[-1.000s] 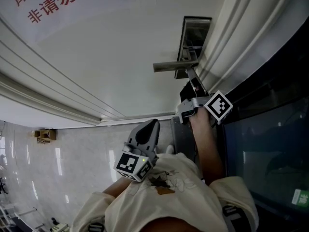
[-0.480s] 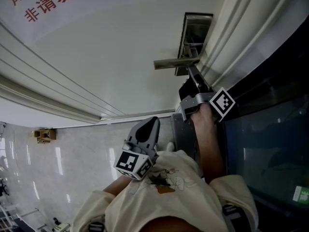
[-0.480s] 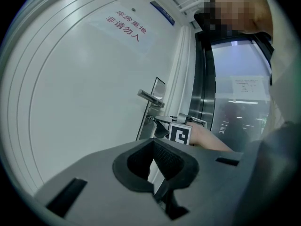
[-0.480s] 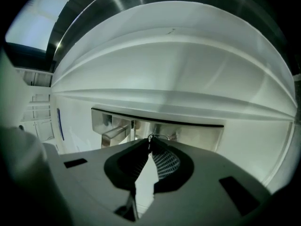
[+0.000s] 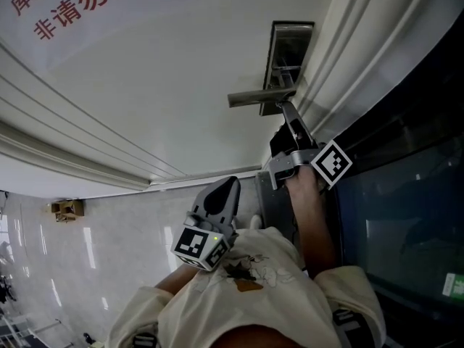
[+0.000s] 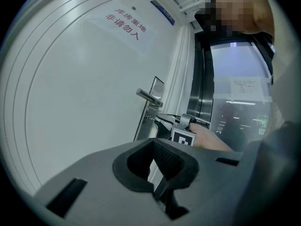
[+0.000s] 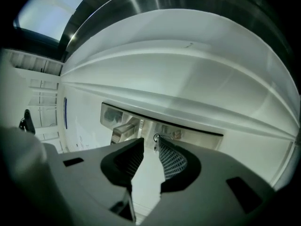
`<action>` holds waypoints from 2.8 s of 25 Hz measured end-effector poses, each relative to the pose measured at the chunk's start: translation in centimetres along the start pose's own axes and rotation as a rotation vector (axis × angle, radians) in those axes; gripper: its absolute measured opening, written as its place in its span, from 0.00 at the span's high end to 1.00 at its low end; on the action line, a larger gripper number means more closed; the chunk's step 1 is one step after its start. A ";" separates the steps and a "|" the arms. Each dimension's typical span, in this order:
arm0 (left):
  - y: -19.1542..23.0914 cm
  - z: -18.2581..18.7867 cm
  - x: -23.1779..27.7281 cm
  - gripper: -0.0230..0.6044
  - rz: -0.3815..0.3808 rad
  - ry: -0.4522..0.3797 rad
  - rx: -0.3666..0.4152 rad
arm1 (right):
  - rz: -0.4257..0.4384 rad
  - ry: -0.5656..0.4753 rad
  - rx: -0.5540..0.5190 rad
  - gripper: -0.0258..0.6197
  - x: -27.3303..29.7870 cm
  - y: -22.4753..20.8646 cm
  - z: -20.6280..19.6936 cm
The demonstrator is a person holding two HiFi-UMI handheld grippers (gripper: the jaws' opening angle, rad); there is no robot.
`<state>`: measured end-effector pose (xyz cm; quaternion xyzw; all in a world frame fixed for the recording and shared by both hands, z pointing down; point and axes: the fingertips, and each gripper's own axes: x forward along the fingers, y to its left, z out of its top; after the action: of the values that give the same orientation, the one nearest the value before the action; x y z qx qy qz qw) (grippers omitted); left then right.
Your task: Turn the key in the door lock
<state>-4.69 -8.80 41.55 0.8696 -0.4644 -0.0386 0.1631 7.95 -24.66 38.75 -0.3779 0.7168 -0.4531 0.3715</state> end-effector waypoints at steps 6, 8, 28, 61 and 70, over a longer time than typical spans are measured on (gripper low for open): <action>-0.5 -0.1 0.9 0.96 -0.034 0.007 0.001 | -0.025 0.004 -0.225 0.83 -2.6 0.6 -0.3; -0.5 -0.1 1.3 0.96 -0.039 0.011 -0.001 | -0.050 0.000 -0.369 0.87 -3.8 0.8 -0.5; -1.6 -0.3 2.6 0.96 -0.075 0.039 0.028 | -0.084 0.096 -1.154 0.95 -10.4 3.8 -7.7; -8.4 -6.1 -13.5 0.96 0.021 0.056 -0.044 | -0.105 0.254 -1.212 0.95 -24.5 7.4 -16.9; -10.8 -7.2 -13.5 0.96 0.018 0.083 -0.036 | -0.069 0.247 -1.166 0.95 -26.5 7.6 -17.0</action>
<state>-2.16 9.64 43.74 0.8633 -0.4641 -0.0093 0.1980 3.08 7.16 42.10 -0.4872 0.8725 -0.0373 0.0019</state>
